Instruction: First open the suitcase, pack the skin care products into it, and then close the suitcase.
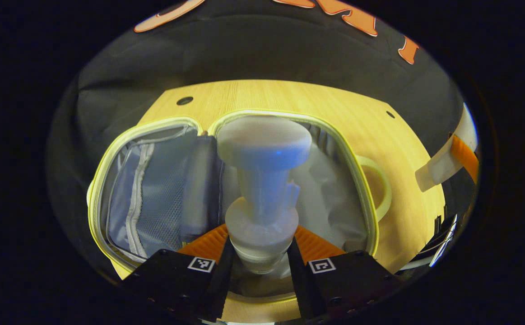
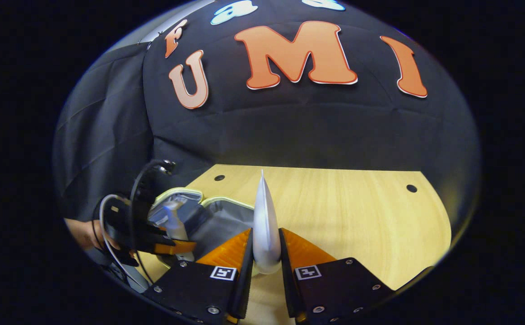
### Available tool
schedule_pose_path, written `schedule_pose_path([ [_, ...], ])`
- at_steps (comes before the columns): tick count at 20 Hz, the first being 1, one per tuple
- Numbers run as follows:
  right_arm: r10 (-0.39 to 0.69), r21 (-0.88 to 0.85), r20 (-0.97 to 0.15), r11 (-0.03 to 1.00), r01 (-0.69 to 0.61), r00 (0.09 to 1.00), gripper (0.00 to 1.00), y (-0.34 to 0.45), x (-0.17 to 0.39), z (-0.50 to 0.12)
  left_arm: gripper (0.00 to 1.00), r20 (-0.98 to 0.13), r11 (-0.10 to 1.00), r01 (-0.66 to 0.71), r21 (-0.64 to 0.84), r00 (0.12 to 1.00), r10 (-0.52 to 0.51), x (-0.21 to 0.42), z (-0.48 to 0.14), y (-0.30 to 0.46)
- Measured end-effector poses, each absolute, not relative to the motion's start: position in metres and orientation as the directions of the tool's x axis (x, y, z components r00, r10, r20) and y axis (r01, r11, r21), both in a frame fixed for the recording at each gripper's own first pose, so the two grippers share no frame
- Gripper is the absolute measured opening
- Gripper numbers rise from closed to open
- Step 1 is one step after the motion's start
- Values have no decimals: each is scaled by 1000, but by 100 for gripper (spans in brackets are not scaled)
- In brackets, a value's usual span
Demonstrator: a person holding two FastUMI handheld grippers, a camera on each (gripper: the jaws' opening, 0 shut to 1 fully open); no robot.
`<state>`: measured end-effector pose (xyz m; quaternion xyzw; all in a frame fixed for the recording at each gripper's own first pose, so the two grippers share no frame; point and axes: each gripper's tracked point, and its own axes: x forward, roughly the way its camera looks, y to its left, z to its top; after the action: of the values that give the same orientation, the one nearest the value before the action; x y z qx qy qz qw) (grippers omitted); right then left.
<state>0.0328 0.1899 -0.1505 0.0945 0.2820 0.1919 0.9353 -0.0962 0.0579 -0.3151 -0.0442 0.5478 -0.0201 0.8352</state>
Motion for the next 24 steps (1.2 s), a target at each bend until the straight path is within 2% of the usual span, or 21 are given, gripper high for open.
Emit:
schedule_pose_path([
  [1,422,297,-492,904,-308,762,33,197,33,-150,61,-906,996,0,-93,414,-84,-88,-317,58],
  [2,434,308,-496,898,-315,752,33,204,34,-149,59,-924,997,12,-79,373,-78,-88,-319,58],
  [6,476,345,-502,876,-338,722,33,232,35,-148,61,-945,999,12,-49,322,-50,-77,-330,57],
  [12,510,416,-539,853,-315,670,33,262,43,-163,62,-931,997,-13,-70,359,-61,-67,-343,51],
  [14,521,434,-553,846,-308,650,33,272,44,-169,65,-918,997,-11,-75,392,-65,-65,-335,49],
  [18,549,467,-583,830,-305,599,33,286,43,-182,73,-855,999,-40,-31,519,-6,-62,-296,71],
  [22,559,474,-639,827,-301,529,33,310,41,-207,74,-770,988,-149,35,627,122,-70,-244,122],
  [24,560,478,-676,828,-294,480,33,323,36,-223,74,-730,970,-237,55,653,202,-77,-227,161],
])
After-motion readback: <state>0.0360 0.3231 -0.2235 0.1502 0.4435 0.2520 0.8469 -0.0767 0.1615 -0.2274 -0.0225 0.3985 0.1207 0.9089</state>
